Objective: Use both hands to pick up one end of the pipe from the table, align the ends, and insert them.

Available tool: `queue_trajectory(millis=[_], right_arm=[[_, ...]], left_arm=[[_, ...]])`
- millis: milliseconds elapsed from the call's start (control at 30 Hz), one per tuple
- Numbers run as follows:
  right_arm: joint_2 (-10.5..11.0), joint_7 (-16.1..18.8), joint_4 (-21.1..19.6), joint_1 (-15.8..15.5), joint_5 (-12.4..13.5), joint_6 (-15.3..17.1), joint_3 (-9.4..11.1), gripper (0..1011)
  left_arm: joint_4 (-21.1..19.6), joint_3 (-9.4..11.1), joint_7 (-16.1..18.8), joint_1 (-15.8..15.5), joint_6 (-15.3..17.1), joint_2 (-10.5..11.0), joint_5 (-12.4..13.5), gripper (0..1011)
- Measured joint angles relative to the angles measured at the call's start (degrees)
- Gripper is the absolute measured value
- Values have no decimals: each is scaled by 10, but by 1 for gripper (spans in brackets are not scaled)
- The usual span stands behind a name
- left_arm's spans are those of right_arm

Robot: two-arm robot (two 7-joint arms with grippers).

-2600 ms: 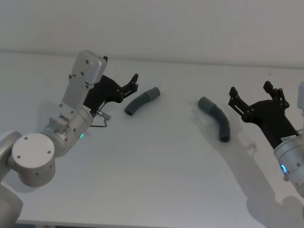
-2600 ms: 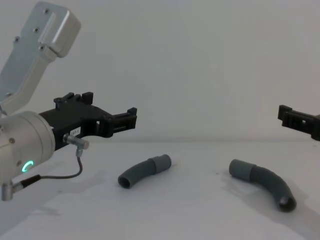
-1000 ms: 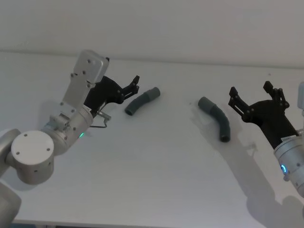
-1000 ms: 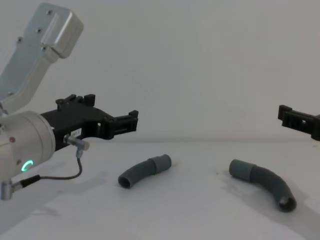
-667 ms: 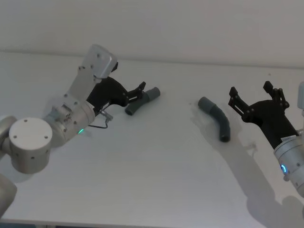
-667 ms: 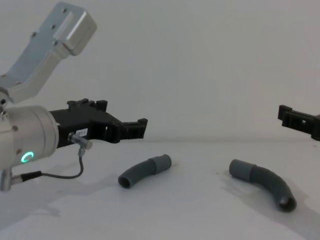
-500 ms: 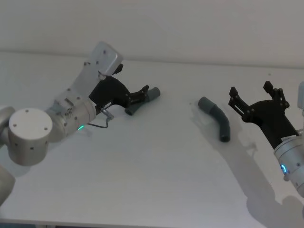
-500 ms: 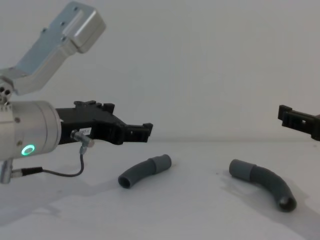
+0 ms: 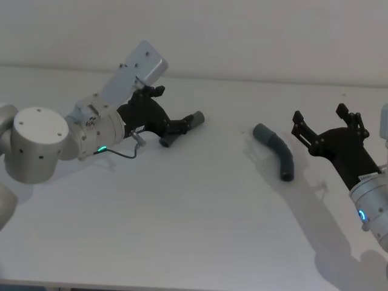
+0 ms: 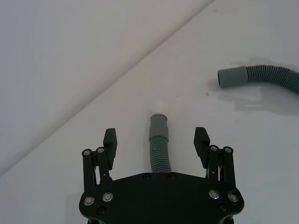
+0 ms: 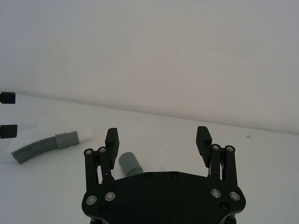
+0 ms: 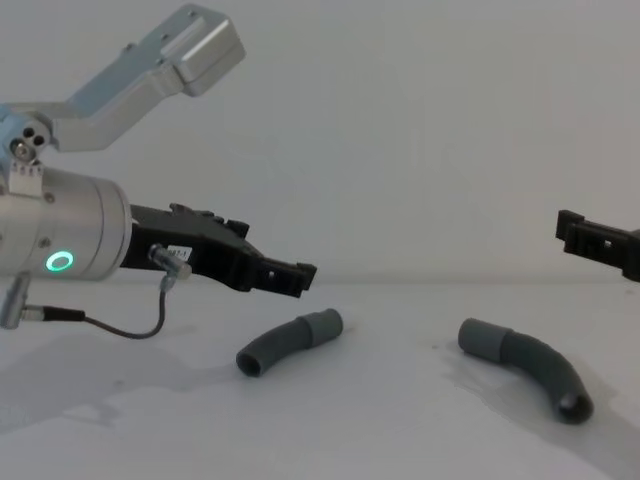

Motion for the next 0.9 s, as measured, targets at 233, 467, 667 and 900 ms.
queue_trajectory(millis=[233, 467, 667, 900], right_arm=[[0, 0, 0, 0, 0, 0, 0, 1003], [0, 0, 0, 0, 0, 0, 0, 1004], [0, 0, 0, 0, 0, 0, 0, 1003], [0, 0, 0, 0, 0, 0, 0, 1004]], left_arm=[[30, 4, -31, -26, 26, -6, -6, 1001], [64, 9, -49, -43, 31, -14, -7, 1001], [101, 17, -62, -59, 27, -24, -2, 1001], [140, 25, -76, -75, 15, -38, 5, 1001]])
